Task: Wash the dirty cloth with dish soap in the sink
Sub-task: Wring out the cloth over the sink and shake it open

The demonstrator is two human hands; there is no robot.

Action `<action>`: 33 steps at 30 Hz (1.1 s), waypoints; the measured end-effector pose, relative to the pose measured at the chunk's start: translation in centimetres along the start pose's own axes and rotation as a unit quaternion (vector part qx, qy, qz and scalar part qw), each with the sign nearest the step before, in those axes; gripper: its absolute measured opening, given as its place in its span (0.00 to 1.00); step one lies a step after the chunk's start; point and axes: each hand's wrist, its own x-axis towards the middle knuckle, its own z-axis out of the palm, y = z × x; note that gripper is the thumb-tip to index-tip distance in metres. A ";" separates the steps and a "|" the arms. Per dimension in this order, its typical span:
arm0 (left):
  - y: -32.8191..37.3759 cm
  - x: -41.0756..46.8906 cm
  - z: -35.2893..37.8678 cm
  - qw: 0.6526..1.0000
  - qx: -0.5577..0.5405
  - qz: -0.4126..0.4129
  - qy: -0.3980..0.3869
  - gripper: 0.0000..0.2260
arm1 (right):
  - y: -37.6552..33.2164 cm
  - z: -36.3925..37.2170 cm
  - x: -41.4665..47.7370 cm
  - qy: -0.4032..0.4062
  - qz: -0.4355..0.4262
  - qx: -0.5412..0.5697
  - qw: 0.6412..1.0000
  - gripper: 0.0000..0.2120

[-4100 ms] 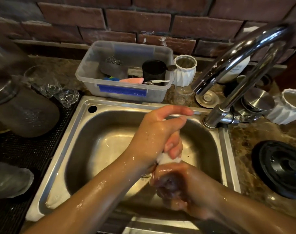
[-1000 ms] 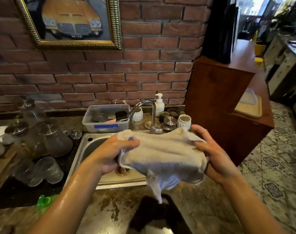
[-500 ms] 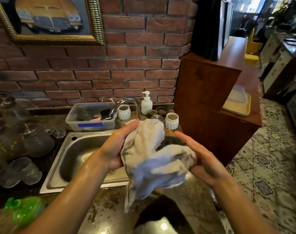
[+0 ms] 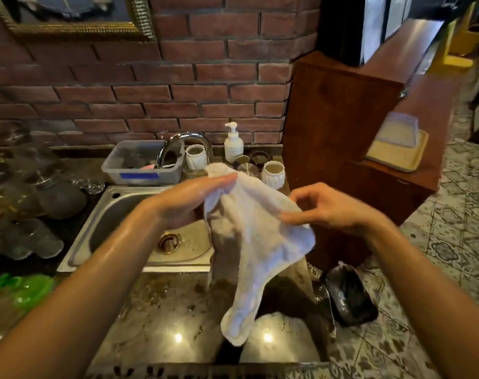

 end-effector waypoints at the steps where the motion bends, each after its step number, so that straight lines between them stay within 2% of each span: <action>1: -0.2 0.1 -0.6 1.000 0.013 -0.009 0.016 0.21 | 0.1 -1.3 -0.2 -0.019 0.013 -0.047 0.999 0.11; 3: -0.5 0.5 -1.7 0.998 0.043 -0.030 0.034 0.23 | 0.0 -3.5 -0.5 -0.039 0.034 -0.101 0.994 0.08; 5: -0.7 0.9 -2.0 0.994 0.095 -0.030 0.045 0.16 | -0.3 -5.3 -0.5 -0.035 0.038 -0.109 0.993 0.05; 7: -0.8 1.5 -2.2 0.981 0.166 -0.019 0.096 0.11 | -0.7 -6.7 0.1 -0.025 0.034 -0.132 0.990 0.04; 8: -1.1 2.0 -2.5 0.973 0.191 -0.006 0.127 0.10 | -0.9 -7.2 0.4 -0.020 0.034 -0.150 0.988 0.03; 11: -1.9 3.4 -3.5 0.964 0.176 0.065 0.186 0.05 | -0.9 -8.3 1.8 0.004 0.027 -0.202 0.979 0.04; 16: -3.9 4.9 -4.3 0.934 0.259 0.125 0.214 0.11 | 0.3 -7.6 2.9 0.089 0.018 -0.229 0.969 0.05; 18: -5.9 4.9 -4.2 0.930 0.269 0.126 0.217 0.14 | 1.9 -6.2 2.3 0.092 0.023 -0.242 0.966 0.06; 21: -10.7 3.4 -2.7 0.925 0.311 0.105 0.192 0.11 | 5.5 -2.9 -0.3 0.041 0.044 -0.248 0.967 0.08; 24: -17.2 1.3 -0.5 0.924 0.361 0.048 0.114 0.09 | 10.4 1.8 -3.6 -0.009 0.074 -0.242 0.967 0.06; 27: -24.2 -0.2 1.9 0.907 0.418 -0.028 0.030 0.09 | 16.2 7.3 -6.4 -0.065 0.119 -0.260 0.956 0.05; 29: -28.2 -1.2 3.3 0.887 0.457 -0.072 -0.008 0.03 | 19.6 10.6 -7.9 -0.092 0.136 -0.273 0.948 0.06; 33: -33.4 -2.7 4.8 0.865 0.499 -0.038 -0.021 0.05 | 24.1 15.5 -10.3 -0.120 0.131 -0.325 0.929 0.11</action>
